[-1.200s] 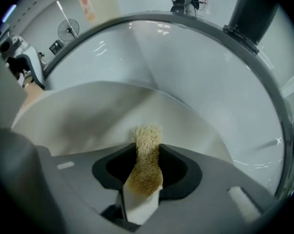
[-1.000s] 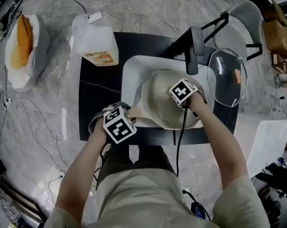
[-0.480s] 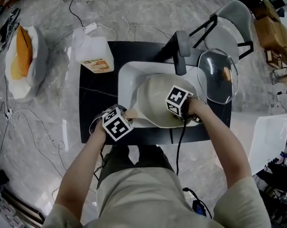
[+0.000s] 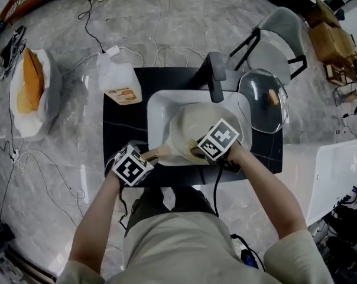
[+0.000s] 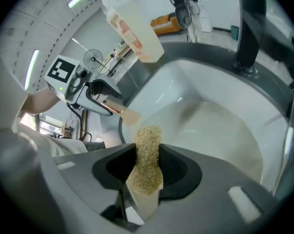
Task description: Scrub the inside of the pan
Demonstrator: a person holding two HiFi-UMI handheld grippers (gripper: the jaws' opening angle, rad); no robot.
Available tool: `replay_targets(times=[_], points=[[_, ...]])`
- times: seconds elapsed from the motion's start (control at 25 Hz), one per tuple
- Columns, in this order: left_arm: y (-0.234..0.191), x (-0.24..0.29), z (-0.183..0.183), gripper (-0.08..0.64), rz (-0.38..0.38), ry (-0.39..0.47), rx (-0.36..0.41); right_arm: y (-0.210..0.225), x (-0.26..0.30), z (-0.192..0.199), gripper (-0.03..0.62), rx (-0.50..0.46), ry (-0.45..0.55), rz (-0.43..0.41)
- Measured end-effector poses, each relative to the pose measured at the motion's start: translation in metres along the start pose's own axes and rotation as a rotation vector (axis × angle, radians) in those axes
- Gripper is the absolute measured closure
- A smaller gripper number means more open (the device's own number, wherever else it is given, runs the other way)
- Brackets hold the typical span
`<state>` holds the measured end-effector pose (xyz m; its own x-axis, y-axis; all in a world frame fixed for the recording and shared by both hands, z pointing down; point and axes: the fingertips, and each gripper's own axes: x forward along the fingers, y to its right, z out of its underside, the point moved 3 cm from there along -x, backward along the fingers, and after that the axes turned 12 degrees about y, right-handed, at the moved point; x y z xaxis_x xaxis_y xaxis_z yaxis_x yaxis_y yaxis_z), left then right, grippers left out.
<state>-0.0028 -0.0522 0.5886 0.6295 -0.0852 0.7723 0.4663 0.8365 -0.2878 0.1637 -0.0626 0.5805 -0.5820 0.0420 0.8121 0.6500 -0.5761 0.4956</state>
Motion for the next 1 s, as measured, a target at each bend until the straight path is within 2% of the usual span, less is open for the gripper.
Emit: replay_targets(times=[0.24, 0.36, 0.48, 0.64, 0.84, 1.0], points=[[-0.007, -0.045, -0.041, 0.325, -0.092, 0.193, -0.007, -0.024, -0.038, -0.051, 0.44, -0.054, 0.35, 0.1], [-0.011, -0.075, -0.071, 0.325, -0.14, 0.328, -0.021, -0.041, -0.063, -0.074, 0.439, -0.06, 0.504, 0.136], [-0.015, -0.106, -0.1, 0.325, -0.196, 0.435, 0.009, -0.056, -0.093, -0.096, 0.439, -0.082, 0.664, 0.191], [-0.018, -0.147, -0.134, 0.375, -0.262, 0.537, 0.033, -0.079, -0.14, -0.122, 0.439, -0.092, 0.879, 0.23], [-0.009, -0.204, -0.175, 0.393, -0.307, 0.677, 0.082, -0.113, -0.198, -0.145, 0.439, -0.153, 1.062, 0.299], [0.006, -0.239, -0.198, 0.407, -0.364, 0.719, 0.199, -0.14, -0.239, -0.153, 0.437, -0.226, 1.17, 0.376]])
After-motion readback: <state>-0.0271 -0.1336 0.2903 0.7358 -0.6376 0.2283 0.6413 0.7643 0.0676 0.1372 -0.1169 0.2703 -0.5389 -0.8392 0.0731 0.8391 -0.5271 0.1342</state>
